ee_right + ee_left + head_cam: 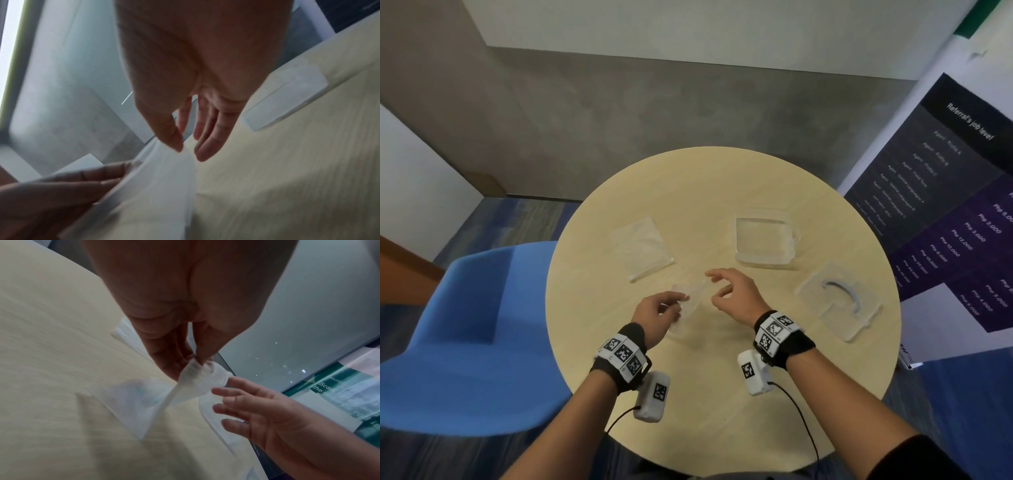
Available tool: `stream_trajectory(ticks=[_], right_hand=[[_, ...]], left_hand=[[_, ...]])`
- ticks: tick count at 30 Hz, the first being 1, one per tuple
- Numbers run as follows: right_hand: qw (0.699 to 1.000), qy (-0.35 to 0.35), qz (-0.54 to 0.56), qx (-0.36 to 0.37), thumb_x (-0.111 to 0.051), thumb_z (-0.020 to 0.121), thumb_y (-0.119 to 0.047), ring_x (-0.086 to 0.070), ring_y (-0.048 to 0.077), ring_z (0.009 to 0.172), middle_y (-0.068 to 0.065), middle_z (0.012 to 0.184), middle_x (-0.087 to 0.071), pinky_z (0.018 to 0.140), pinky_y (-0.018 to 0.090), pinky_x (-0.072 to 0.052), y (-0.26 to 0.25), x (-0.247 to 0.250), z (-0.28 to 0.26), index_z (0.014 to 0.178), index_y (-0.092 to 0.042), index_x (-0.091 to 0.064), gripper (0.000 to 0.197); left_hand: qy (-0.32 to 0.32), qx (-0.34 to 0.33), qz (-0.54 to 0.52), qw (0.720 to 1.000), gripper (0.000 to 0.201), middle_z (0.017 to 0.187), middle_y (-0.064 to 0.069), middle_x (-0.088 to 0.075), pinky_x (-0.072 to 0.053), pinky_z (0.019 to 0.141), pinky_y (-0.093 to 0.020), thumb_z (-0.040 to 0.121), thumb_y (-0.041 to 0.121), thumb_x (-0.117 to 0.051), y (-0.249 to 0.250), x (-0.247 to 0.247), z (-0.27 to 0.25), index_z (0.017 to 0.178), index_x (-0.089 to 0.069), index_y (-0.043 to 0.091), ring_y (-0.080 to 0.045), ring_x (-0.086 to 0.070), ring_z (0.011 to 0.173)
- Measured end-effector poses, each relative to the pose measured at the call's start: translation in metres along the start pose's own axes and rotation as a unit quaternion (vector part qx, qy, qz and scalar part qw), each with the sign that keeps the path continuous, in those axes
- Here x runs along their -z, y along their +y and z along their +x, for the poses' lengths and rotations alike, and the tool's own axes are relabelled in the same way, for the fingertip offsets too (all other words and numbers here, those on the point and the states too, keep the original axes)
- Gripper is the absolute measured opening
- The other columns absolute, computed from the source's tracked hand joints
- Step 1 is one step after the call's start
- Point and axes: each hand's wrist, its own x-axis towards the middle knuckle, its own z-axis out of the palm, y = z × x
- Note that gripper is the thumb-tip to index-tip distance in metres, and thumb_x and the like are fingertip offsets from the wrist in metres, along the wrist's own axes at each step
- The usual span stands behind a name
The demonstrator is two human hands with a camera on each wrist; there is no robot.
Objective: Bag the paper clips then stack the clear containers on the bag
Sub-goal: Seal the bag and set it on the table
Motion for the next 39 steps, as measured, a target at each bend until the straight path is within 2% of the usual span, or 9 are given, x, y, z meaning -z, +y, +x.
stream_trajectory(ticks=[2,8,12,17,24,28,32,37,39], right_hand=[[0.998,-0.052,-0.002,0.027,-0.073,0.081,-0.013,-0.069,0.012,0.085,-0.009,0.112,-0.064,0.074,0.025,-0.058,-0.003,-0.001,0.002,0.116,-0.025,-0.068,0.038],[0.993,-0.027,0.110,0.010,-0.071,0.087,-0.013,-0.071,0.018,0.069,0.013,0.080,-0.076,0.070,0.025,-0.058,-0.007,-0.011,0.007,0.094,-0.003,-0.071,0.012],[0.983,-0.018,0.180,-0.007,-0.067,0.089,-0.011,-0.072,0.026,0.065,0.018,0.077,-0.075,0.066,0.034,-0.061,-0.008,-0.017,0.002,0.088,0.000,-0.066,0.011],[0.984,-0.014,0.178,-0.008,-0.068,0.089,-0.016,-0.073,0.030,0.067,0.015,0.076,-0.076,0.063,0.034,-0.061,-0.014,-0.017,0.000,0.088,-0.003,-0.070,0.013],[0.996,0.038,0.050,0.065,-0.072,0.084,-0.026,-0.061,0.001,0.065,-0.008,0.073,-0.075,0.064,0.010,-0.041,-0.015,-0.014,-0.002,0.074,-0.020,-0.074,0.012],[0.995,0.067,0.036,0.069,-0.072,0.084,-0.028,-0.067,0.004,0.076,-0.009,0.075,-0.074,0.073,0.020,-0.048,-0.016,-0.017,-0.005,0.073,-0.022,-0.073,0.012],[0.983,0.118,0.142,0.012,-0.072,0.084,-0.012,-0.067,0.009,0.058,0.003,0.075,-0.074,0.062,0.020,-0.054,-0.012,-0.013,-0.005,0.081,-0.013,-0.074,0.004],[0.984,0.064,0.148,-0.075,-0.060,0.094,-0.019,-0.051,0.010,0.043,-0.005,0.058,-0.063,0.042,0.022,-0.042,-0.010,-0.003,-0.001,0.090,-0.013,-0.065,0.008],[0.983,0.025,0.145,-0.109,-0.053,0.097,-0.025,-0.051,0.011,0.056,-0.006,0.067,-0.058,0.049,0.024,-0.041,-0.011,-0.011,0.003,0.095,-0.016,-0.061,0.012]], left_hand=[[-0.028,-0.017,-0.024,0.999,0.029,0.098,0.002,-0.070,-0.050,0.078,-0.017,0.093,0.004,-0.052,0.000,0.008,0.003,0.097,-0.070,0.026,-0.008,-0.064,0.080],[-0.026,-0.023,-0.001,0.999,0.034,0.101,0.001,-0.070,-0.044,0.081,-0.025,0.092,0.003,-0.051,0.001,0.035,0.018,0.090,-0.070,0.031,-0.013,-0.060,0.087],[0.051,-0.085,0.113,0.989,0.021,0.092,0.002,-0.064,-0.041,0.077,-0.014,0.091,0.017,-0.058,0.003,0.039,0.021,0.100,-0.071,0.030,-0.008,-0.060,0.086],[0.015,-0.129,0.115,0.985,0.023,0.086,0.012,-0.068,-0.049,0.078,-0.020,0.084,0.048,-0.064,0.025,0.024,0.021,0.093,-0.075,0.030,-0.004,-0.063,0.084],[0.024,-0.124,0.083,0.989,0.016,0.083,0.009,-0.072,-0.050,0.077,-0.023,0.083,0.038,-0.070,0.023,0.016,0.026,0.082,-0.075,0.022,-0.008,-0.065,0.080],[0.017,-0.113,0.083,0.990,0.017,0.086,0.006,-0.073,-0.051,0.081,-0.025,0.083,0.037,-0.070,0.022,0.019,0.025,0.082,-0.074,0.021,-0.011,-0.066,0.083],[0.022,-0.082,0.115,0.990,0.009,0.085,0.004,-0.072,-0.052,0.079,-0.026,0.082,0.033,-0.072,0.014,0.036,0.023,0.077,-0.072,0.026,-0.014,-0.066,0.083],[-0.016,-0.011,-0.051,0.999,0.013,0.083,0.000,-0.066,-0.047,0.083,-0.030,0.088,0.027,-0.063,0.002,0.054,0.018,0.079,-0.066,0.017,-0.018,-0.062,0.083],[-0.024,0.010,-0.157,0.987,0.016,0.079,-0.004,-0.058,-0.051,0.078,-0.035,0.095,0.019,-0.053,0.005,0.053,0.017,0.081,-0.057,0.012,-0.023,-0.058,0.077]])
